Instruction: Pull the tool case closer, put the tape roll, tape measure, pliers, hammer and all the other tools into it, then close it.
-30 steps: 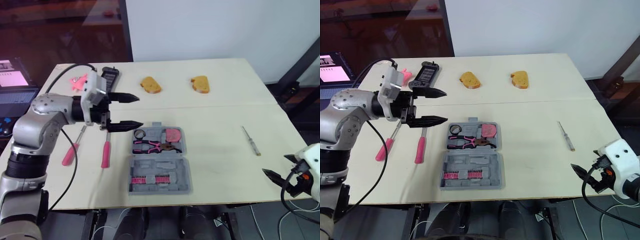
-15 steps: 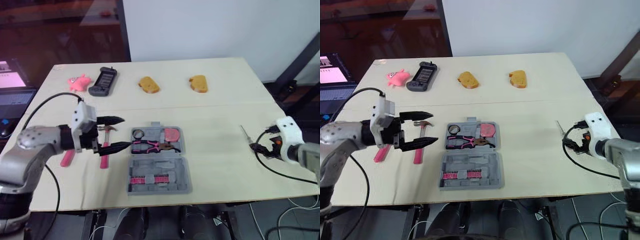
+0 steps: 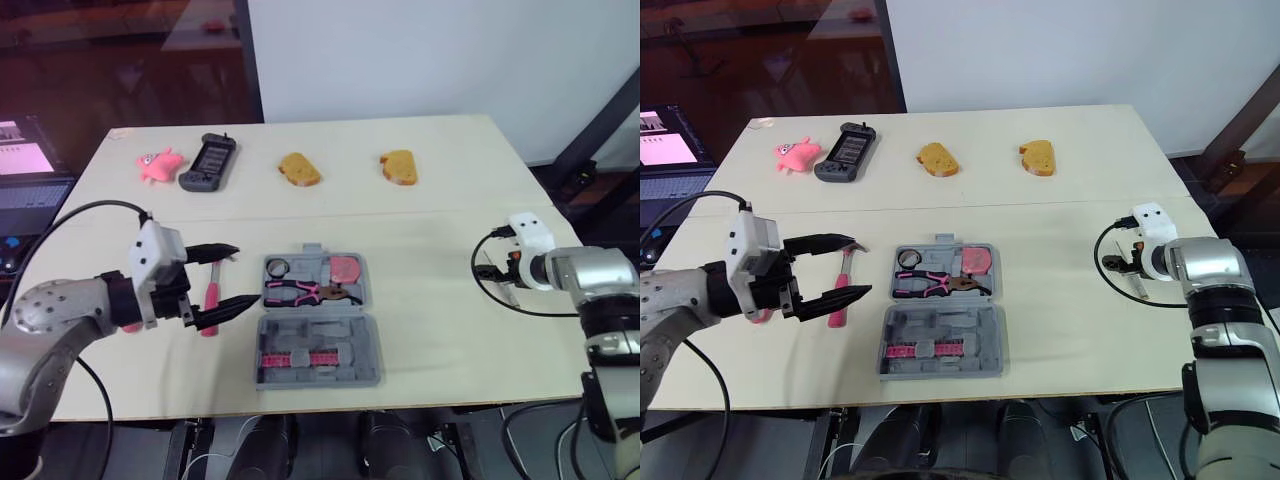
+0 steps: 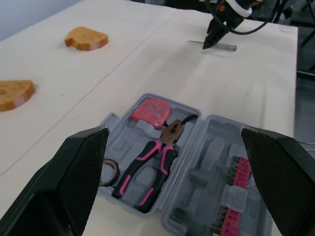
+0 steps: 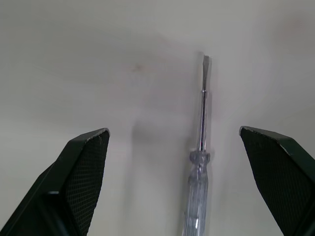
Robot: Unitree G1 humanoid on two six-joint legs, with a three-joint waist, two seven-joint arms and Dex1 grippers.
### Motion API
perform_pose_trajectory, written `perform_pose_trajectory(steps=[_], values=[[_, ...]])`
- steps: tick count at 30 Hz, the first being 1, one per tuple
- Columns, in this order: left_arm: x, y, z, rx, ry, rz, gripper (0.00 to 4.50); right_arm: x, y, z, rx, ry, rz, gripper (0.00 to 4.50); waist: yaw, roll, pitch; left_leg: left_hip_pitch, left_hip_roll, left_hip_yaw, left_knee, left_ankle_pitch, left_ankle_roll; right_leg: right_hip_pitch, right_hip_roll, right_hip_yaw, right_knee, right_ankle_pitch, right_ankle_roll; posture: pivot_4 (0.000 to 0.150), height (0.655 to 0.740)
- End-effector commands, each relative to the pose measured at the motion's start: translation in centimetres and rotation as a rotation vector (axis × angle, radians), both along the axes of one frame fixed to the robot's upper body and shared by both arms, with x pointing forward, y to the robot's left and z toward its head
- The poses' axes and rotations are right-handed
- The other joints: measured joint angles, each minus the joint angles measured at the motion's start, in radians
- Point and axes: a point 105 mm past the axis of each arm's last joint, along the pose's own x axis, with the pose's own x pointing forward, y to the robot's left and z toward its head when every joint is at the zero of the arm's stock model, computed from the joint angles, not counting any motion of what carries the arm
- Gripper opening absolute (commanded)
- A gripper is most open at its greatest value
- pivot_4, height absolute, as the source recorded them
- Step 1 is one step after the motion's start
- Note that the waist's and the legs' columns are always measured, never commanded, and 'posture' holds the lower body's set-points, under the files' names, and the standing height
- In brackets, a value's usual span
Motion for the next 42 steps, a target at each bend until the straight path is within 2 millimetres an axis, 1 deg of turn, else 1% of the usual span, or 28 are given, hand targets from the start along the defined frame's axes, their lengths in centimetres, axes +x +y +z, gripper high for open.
perform_pose_trajectory(steps=[1,6,14,15,17,22,24,27,31,34,37,40,41,42], values=[[-0.5,0.0,1.0,0.011,-0.043,0.006,4.5,0.3,-0.8,0.5,-0.016,-0.003,-0.034,4.46,0.0,0.0,0.0,0.0,0.0,0.0,0.0,0.0,0.0,0.0,0.0,0.0,0.0,0.0,0.0,0.15,0.74],[-0.6,0.1,1.0,0.017,-0.04,0.015,4.5,0.0,-1.1,0.0,0.002,0.02,-0.053,4.46,-0.003,0.0,0.0,0.0,0.0,0.001,0.0,0.0,0.0,0.0,0.0,0.0,0.0,0.0,0.0,0.15,0.74],[-0.3,0.1,1.1,0.026,-0.046,0.014,4.5,-0.2,-1.4,-1.2,0.053,0.021,-0.06,4.46,-0.005,0.0,0.0,0.001,0.0,0.002,0.0,0.0,0.0,0.0,0.001,0.0,0.0,0.0,0.0,0.15,0.74],[-0.3,0.1,1.1,0.027,-0.046,0.014,4.5,-0.2,-1.4,-1.3,0.059,0.022,-0.061,4.22,-0.005,0.0,0.0,0.001,0.0,0.002,0.0,0.0,0.0,0.0,0.001,0.0,0.0,0.0,0.0,0.15,0.74],[-0.3,0.2,1.2,0.028,-0.045,0.015,4.5,-0.3,-1.4,-1.5,0.067,0.026,-0.058,3.61,-0.006,0.0,0.0,0.001,0.0,0.002,0.0,0.0,0.0,0.001,0.001,0.0,0.0,0.0,0.0,0.15,0.74],[-0.4,0.4,1.1,0.033,-0.038,0.017,4.5,-0.3,-1.1,-1.9,0.087,0.029,-0.04,1.17,-0.004,0.0,0.0,0.001,0.0,0.002,0.001,0.0,0.0,0.001,0.001,0.0,0.0,0.0,0.0,0.15,0.74],[-0.3,0.5,1.1,0.036,-0.036,0.019,4.5,-0.3,-1.0,-1.8,0.089,0.029,-0.034,0.07,-0.004,0.0,0.0,0.001,0.0,0.002,0.001,0.0,0.0,0.001,0.001,0.0,0.0,0.0,0.0,0.15,0.74],[-0.3,0.5,1.1,0.037,-0.035,0.018,4.5,-0.2,-0.9,-1.5,0.089,0.025,-0.028,0.02,-0.004,0.0,0.0,0.001,0.0,0.002,0.001,0.0,0.0,0.001,0.001,0.0,0.001,0.0,0.0,0.15,0.74],[-0.1,0.6,1.1,0.036,-0.034,0.016,4.5,0.4,-0.3,0.2,0.084,-0.005,0.002,0.02,-0.005,0.001,0.0,0.001,0.0,0.002,0.001,0.0,0.0,0.001,0.001,0.0,0.001,0.0,0.0,0.15,0.74],[0.1,0.7,1.1,0.038,-0.032,0.012,4.5,0.6,1.1,1.6,0.102,-0.007,0.027,0.02,-0.005,0.003,0.001,0.001,0.0,0.002,0.0,0.0,0.0,0.0,0.001,0.0,0.001,0.0,0.0,0.15,0.74],[0.2,0.8,0.9,0.041,-0.03,0.008,4.5,0.2,3.0,2.0,0.108,0.019,0.045,0.02,-0.005,0.003,0.002,0.0,0.001,0.001,0.0,0.0,0.0,-0.001,0.001,0.001,0.001,0.0,0.001,0.15,0.74],[0.2,0.7,0.9,0.042,-0.032,0.004,4.5,-1.2,7.0,1.7,0.151,0.067,0.1,0.02,-0.002,0.003,0.002,0.001,0.001,-0.001,0.0,0.0,0.0,-0.001,0.001,0.0,0.002,0.0,0.001,0.15,0.74],[0.2,0.6,0.9,0.04,-0.034,0.002,4.5,-1.7,8.2,1.6,0.161,0.074,0.116,0.02,-0.003,0.003,0.002,0.0,0.001,-0.002,-0.001,0.0,0.0,-0.001,0.001,0.0,0.002,0.0,0.001,0.15,0.74],[0.2,0.6,0.9,0.039,-0.036,0.002,4.5,-2.0,9.0,1.6,0.16,0.077,0.124,0.02,-0.002,0.003,0.002,0.0,0.001,-0.002,0.0,0.0,0.0,-0.001,0.001,0.0,0.002,0.0,0.001,0.15,0.74]])
